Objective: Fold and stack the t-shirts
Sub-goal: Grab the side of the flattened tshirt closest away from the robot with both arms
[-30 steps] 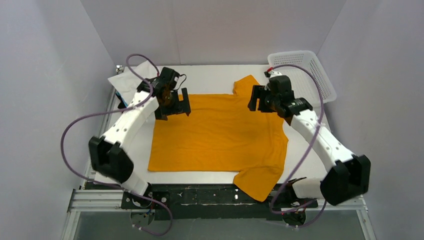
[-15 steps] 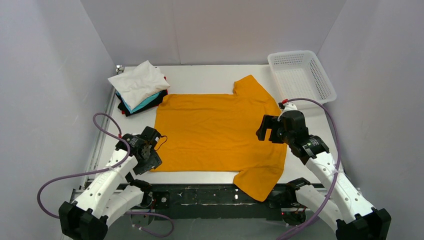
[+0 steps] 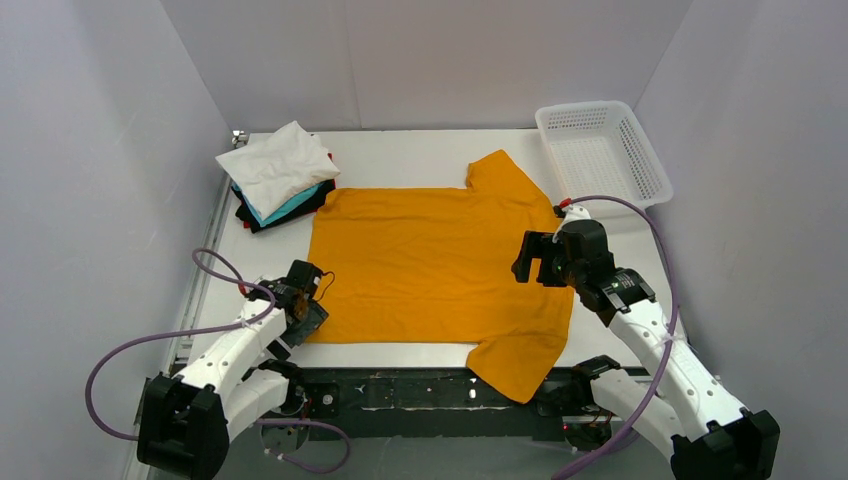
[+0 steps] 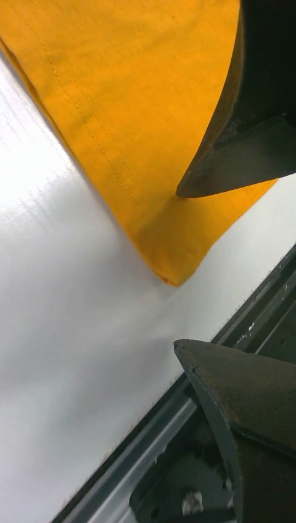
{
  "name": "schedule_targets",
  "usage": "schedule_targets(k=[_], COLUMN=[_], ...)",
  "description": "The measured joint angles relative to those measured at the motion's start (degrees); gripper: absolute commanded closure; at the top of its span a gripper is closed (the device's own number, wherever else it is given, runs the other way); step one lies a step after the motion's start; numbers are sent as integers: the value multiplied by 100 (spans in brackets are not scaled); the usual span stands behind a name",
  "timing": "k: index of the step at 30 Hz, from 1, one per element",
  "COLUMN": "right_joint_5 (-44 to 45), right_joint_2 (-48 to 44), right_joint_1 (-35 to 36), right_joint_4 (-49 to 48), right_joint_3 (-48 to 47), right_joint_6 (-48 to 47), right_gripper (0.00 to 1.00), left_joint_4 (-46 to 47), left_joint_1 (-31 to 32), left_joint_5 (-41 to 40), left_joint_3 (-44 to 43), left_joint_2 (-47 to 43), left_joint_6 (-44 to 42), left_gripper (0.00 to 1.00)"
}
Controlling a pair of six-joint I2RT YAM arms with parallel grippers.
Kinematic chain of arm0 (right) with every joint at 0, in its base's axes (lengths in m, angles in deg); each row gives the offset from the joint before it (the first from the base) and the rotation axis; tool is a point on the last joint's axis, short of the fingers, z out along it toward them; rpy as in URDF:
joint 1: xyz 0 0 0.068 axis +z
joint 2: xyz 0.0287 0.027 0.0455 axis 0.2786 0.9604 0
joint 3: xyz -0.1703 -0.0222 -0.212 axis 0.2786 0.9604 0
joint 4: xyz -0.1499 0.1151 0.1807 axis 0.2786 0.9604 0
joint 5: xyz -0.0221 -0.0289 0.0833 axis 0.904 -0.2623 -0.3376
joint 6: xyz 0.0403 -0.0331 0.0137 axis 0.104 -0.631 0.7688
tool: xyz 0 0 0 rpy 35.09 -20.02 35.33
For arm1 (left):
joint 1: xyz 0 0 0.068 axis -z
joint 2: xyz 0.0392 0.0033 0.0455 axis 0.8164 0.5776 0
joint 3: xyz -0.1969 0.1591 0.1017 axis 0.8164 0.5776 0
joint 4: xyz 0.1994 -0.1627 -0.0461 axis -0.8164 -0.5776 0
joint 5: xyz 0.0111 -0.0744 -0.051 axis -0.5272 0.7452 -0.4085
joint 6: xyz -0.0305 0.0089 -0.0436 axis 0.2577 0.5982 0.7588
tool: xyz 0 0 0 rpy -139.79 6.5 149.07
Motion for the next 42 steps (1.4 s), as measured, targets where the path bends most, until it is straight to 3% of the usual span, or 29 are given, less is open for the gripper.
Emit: schedule_targets(k=[9, 15, 25, 31, 33, 42], right_joint_5=[4, 4, -2, -398, -538, -973], right_joint_2=[37, 61, 85, 105, 199, 953], right_joint_1=[0, 0, 0, 68, 369, 3259], right_joint_4=[2, 28, 271, 704, 907, 1982], right_joint_3=[0, -2, -55, -238, -363, -450], right_joint_6=[-4, -7, 0, 20, 42, 280], right_gripper=[4, 4, 5, 12, 15, 24], left_joint_4=[474, 490, 562, 621, 623, 612], left_joint_1=[-17, -17, -17, -17, -17, -20], left_joint_5=[358, 323, 275, 306, 313, 330], left_joint_3=[199, 249, 367, 227, 210, 186], left_joint_2=[195, 92, -120, 179, 205, 201], left_joint_6=[557, 743, 826, 673, 595, 361], left_gripper=[43, 50, 100, 100, 100, 100])
